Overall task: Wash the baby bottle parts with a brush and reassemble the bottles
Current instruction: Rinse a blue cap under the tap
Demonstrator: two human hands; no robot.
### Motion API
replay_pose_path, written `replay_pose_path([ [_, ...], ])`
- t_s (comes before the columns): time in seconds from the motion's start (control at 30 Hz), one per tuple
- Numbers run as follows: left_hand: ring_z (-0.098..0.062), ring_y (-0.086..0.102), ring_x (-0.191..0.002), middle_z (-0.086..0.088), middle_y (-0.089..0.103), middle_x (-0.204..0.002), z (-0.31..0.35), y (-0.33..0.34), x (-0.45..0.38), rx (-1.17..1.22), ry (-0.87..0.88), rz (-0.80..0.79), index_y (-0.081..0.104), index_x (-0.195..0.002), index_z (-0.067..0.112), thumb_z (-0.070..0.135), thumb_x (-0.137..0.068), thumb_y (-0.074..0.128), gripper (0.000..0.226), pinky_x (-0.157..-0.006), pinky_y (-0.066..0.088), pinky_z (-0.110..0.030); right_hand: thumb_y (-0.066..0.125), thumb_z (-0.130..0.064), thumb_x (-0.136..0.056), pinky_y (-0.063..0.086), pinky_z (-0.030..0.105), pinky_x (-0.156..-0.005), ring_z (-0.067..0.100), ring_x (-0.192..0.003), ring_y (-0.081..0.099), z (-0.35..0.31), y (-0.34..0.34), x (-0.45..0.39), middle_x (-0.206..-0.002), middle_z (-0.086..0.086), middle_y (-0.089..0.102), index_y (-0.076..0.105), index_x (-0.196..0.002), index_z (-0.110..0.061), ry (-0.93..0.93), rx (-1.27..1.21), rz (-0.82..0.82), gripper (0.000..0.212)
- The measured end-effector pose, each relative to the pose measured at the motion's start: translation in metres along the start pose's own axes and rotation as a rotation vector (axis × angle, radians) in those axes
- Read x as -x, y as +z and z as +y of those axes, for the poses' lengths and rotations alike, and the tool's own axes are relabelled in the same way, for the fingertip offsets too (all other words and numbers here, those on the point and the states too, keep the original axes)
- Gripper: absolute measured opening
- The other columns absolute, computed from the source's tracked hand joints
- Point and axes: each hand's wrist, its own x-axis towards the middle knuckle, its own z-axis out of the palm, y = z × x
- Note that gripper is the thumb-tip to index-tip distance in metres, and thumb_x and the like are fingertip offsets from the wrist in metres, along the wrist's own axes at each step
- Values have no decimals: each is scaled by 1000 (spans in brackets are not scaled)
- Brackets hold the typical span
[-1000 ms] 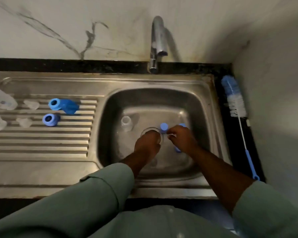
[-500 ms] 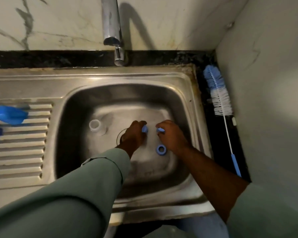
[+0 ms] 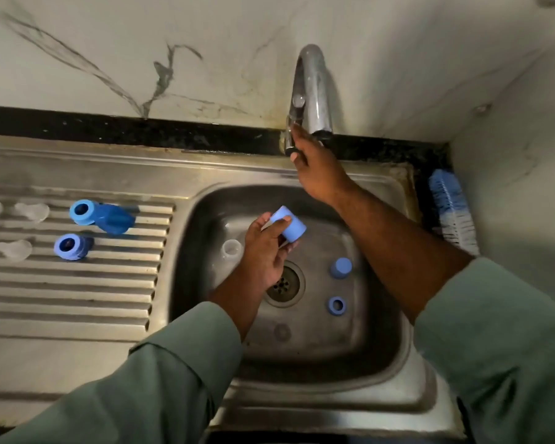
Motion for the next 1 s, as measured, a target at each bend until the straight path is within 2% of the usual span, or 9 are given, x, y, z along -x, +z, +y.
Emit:
replay_pose_path([
  [0.1,-21,62,-84,-9,65,-90,8,10,-4,-45,10,-26,63,-101,12,8,-92,64,10,-68,51,-27,43,3,-91,14,22,-112,28,-140,32,8,10,-17,-150,12,37,37,-145,-9,-172,243,-194,55],
  [0.2,-20,63,-81,-9,65,-91,14,17,-11,-75,-35,12,63,-101,11,17,-91,68,12,-65,51,-26,43,8,-89,8,23,-115,21,-142,27,17,12,-42,-153,5,33,37,-145,-11,-203,443,-394,59],
  [0.43,-21,62,-81,-10,63,-95,16,26,-23,-105,-106,-10,59,-103,13,23,-96,60,12,-69,50,-32,39,21,-85,2,-3,-102,32,-133,41,35,8,-60,-144,22,40,42,-135,8,-313,417,-461,52],
  [0.5,-21,61,-77,-8,63,-89,19,31,-24,-77,-140,-13,60,-101,14,27,-97,56,14,-68,48,-33,39,16,-88,23,-2,-99,20,-116,59,33,12,-62,-145,22,39,40,-139,7,-283,304,-385,51],
  [0.6,-19,61,-75,-6,65,-86,23,39,-24,-15,-143,-67,62,-101,15,39,-98,52,26,-69,48,-32,35,7,-96,49,8,-71,-4,-79,66,21,17,-60,-151,16,33,29,-144,5,-10,-126,-433,48],
  [0.73,-17,61,-76,-9,61,-94,25,48,-24,-29,-84,-50,59,-102,13,28,-91,67,20,-63,53,-25,50,8,-88,19,19,-112,17,-129,46,48,15,-66,-145,11,44,45,-138,-5,-292,306,-406,52],
  [0.83,-20,64,-80,-12,62,-102,28,48,-24,-9,-86,-17,57,-117,9,25,-86,73,38,-68,58,-30,50,10,-87,6,10,-111,9,-129,32,56,19,-66,-143,6,47,50,-136,-8,-275,394,-428,52],
  [0.93,-19,63,-81,-9,65,-97,28,44,-24,-52,-95,6,60,-117,10,38,-90,67,40,-70,54,-32,43,5,-93,14,-4,-100,3,-120,43,47,16,-63,-127,-2,59,65,-122,-15,-317,371,-325,41],
  [1.0,-20,62,-85,-8,65,-100,27,41,-24,-112,-99,13,59,-122,12,45,-90,64,47,-70,51,-32,42,5,-92,10,-6,-99,12,-124,46,46,19,-63,-129,9,59,64,-122,-8,-360,412,-316,39],
])
